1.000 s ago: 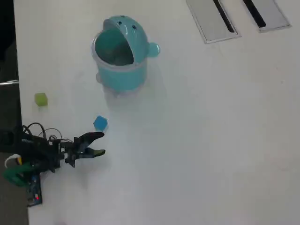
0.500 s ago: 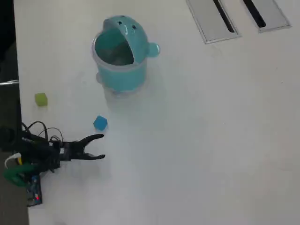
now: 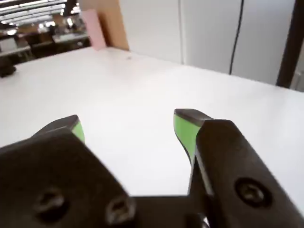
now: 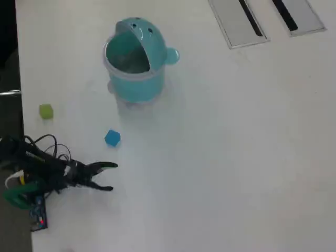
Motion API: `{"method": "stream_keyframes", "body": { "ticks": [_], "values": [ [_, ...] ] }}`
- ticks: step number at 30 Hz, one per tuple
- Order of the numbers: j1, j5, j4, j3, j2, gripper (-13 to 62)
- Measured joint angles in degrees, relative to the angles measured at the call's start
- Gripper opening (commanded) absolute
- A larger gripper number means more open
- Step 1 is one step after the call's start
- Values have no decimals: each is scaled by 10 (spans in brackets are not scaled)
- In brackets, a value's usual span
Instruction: Grasp RGB lego blocks and put them in the bin one by one.
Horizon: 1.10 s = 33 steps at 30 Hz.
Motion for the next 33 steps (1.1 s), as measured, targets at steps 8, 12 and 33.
{"method": "stream_keyframes", "body": {
  "ticks": [8, 12, 33],
  "values": [
    [88, -48, -35, 0, 0, 337],
    [127, -63, -35, 0, 1, 329],
    [355, -124, 39, 0, 0, 332]
  ]
}}
